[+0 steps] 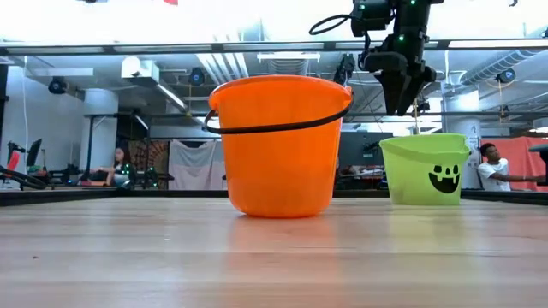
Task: Sort candy by brand, put in halloween buckets
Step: Put the orange candy into the bottom orange bin, then put the red candy into the top orange bin
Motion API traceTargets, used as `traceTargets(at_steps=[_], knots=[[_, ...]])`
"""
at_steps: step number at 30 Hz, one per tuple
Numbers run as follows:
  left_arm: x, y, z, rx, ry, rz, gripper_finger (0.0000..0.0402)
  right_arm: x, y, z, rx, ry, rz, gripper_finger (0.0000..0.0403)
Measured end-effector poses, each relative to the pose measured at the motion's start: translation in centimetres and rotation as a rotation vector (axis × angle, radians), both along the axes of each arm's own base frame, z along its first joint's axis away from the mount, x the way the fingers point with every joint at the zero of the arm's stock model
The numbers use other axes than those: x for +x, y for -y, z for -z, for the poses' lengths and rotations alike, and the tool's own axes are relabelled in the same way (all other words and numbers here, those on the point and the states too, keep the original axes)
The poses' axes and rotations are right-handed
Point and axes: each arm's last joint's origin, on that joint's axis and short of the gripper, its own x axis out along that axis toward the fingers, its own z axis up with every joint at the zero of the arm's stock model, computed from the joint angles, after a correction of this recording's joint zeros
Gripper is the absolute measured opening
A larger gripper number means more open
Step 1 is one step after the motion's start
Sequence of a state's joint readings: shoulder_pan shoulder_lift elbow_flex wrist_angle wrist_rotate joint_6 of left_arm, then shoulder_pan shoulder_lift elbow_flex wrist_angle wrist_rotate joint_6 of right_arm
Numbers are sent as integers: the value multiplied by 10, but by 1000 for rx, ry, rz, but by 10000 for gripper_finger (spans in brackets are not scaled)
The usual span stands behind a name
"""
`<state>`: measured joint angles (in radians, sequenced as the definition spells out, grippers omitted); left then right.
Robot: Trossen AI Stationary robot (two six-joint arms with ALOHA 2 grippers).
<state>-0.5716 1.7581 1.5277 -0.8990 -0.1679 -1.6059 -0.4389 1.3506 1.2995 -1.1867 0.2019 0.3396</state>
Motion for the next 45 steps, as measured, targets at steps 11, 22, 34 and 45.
traceTargets(at_steps=[11,22,34,45], knots=[[2,-121,-72,419,275,-100,0,-6,-8,-8,84,54,-60,203],[31,-153,-42,424,132,122,34,-43,-48,-44,227,251,53,203],[32,-161,-38,481,80,316,146,-52,-103,-58,411,360,153,203],[-50,-160,-108,703,152,388,152,-35,-240,-19,507,32,-342,203]])
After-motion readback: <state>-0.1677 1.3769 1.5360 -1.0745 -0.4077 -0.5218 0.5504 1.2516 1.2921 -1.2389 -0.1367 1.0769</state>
